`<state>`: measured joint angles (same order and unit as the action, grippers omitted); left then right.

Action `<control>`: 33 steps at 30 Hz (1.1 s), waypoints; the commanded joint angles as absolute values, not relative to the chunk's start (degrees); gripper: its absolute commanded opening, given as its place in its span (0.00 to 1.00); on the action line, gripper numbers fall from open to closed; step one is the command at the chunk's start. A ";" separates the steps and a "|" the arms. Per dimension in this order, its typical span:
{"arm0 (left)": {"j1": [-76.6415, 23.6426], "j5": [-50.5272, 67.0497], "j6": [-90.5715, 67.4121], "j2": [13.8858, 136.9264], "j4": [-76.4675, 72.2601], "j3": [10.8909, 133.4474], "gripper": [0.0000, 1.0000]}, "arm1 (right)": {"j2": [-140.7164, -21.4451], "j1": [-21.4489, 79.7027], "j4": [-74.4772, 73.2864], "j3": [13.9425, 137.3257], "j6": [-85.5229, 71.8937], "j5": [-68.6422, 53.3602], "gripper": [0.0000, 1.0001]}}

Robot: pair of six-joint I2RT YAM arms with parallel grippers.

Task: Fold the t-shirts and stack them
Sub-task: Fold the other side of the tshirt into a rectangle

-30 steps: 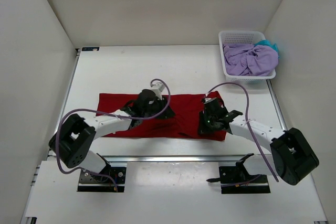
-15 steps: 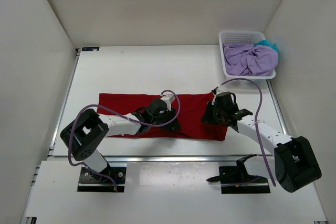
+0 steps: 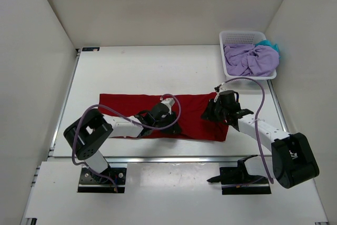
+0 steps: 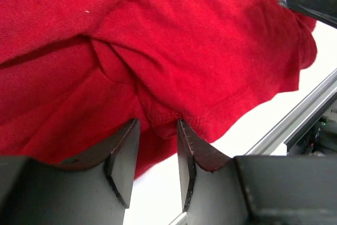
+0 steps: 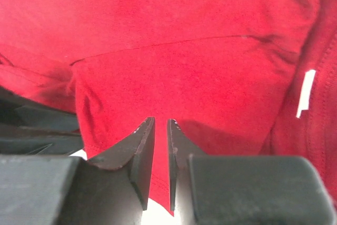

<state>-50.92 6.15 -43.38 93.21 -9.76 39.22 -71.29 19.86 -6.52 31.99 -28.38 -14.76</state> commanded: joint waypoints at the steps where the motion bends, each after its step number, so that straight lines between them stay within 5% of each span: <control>1: -51.32 6.06 -45.08 94.30 -11.95 40.96 0.46 | -70.84 19.87 -2.38 30.94 -28.57 -16.61 0.15; 6: -51.42 6.41 -46.05 95.36 -13.79 41.40 0.42 | -69.70 18.72 -1.15 29.62 -28.65 -17.31 0.14; 14: -51.42 6.59 -46.76 93.26 -12.66 41.14 0.12 | -70.66 17.49 -0.70 27.95 -28.39 -17.23 0.14; 21: -50.45 8.00 -47.28 89.83 -11.07 39.81 0.08 | -72.51 16.35 -0.35 26.89 -28.56 -16.18 0.14; 29: -50.80 10.20 -49.39 88.86 -11.60 35.95 0.13 | -72.25 15.03 -1.49 26.10 -29.09 -13.45 0.14; 33: -49.40 11.06 -49.83 87.81 -12.31 33.49 0.39 | -70.85 14.06 -2.98 27.41 -29.09 -13.97 0.14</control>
<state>-50.48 9.17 -49.52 91.79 -12.03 34.85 -72.73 14.57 -2.76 26.44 -28.93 -15.07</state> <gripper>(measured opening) 0.349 0.143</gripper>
